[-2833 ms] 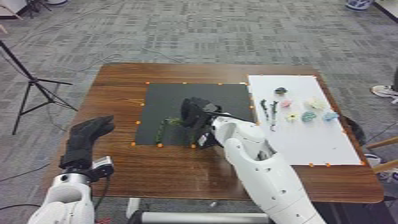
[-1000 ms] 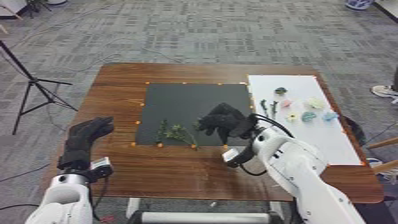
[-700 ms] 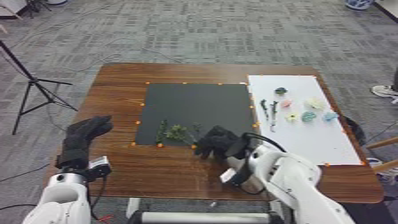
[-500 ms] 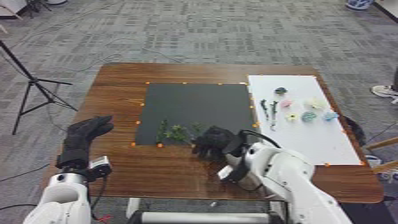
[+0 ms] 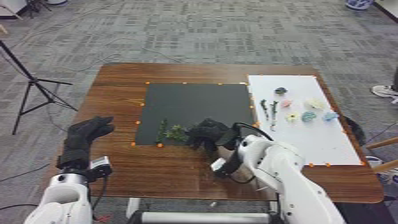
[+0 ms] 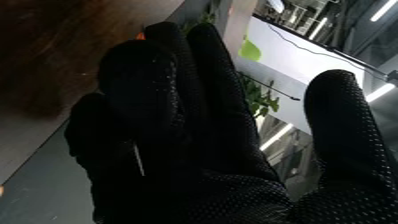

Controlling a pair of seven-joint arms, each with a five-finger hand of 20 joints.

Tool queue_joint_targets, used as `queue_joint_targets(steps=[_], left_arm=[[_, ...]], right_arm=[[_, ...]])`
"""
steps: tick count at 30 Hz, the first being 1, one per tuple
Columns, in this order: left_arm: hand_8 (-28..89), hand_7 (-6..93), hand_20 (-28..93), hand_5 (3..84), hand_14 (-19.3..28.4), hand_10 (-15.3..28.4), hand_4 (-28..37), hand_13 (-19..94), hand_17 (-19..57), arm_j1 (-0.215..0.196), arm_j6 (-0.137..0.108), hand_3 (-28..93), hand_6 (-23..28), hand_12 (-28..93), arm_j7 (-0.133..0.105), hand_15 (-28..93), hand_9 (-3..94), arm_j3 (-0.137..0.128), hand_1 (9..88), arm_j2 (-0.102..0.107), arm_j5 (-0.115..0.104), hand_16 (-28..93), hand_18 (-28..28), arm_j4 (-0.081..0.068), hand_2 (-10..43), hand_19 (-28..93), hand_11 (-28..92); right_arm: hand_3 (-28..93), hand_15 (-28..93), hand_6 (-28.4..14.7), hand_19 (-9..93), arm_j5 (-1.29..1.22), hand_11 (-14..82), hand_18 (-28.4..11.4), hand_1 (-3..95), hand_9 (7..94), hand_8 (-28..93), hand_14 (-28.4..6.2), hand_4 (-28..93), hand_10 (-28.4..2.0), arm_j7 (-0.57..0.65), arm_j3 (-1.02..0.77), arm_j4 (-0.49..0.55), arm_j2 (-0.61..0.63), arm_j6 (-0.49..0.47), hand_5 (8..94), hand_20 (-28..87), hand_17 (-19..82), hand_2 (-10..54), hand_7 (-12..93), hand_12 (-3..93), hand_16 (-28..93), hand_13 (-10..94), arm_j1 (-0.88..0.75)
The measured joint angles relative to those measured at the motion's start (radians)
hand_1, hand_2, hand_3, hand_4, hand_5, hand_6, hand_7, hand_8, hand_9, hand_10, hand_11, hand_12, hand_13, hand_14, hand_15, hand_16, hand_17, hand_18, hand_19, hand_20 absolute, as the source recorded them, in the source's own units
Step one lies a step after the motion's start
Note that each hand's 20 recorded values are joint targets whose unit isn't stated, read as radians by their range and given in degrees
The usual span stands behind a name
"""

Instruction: Arrange flowers

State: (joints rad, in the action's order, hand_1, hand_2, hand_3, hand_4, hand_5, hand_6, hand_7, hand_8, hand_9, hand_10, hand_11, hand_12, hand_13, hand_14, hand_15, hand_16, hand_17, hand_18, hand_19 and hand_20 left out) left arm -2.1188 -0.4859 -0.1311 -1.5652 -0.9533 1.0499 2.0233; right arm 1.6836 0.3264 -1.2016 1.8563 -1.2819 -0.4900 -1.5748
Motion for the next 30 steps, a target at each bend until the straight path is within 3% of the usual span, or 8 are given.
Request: queue_joint_targets(steps=[15,30], left_arm=[[-8,17.4,18,60.5,19.4,15.5,-23.9,47,9.2,0.000,0.000,68,4.3,16,0.002,29,61.0,-0.001,29.2,-0.002,0.000,-3,12.3,0.000,11.5,11,26],[-8,17.9,18,61.0,20.0,15.4,-24.2,48,9.0,0.016,0.005,68,4.1,17,0.008,29,62.2,0.009,29.1,-0.001,0.001,-2,12.6,-0.002,11.7,12,25]], right_arm=[[53,58,-4.3,93,-0.017,10.0,-23.2,20.7,75.3,-6,-12.2,-9,-16.9,0.017,-0.008,0.049,0.027,-0.029,71.5,56,50,10.2,12,13.8,33,81,-0.023],[50,58,-4.3,93,0.020,9.6,-23.0,21.9,73.0,-6,-12.3,-7,-16.9,-0.029,-0.003,-0.034,-0.006,-0.035,70.1,56,49,10.5,12,13.4,33,80,0.010]])
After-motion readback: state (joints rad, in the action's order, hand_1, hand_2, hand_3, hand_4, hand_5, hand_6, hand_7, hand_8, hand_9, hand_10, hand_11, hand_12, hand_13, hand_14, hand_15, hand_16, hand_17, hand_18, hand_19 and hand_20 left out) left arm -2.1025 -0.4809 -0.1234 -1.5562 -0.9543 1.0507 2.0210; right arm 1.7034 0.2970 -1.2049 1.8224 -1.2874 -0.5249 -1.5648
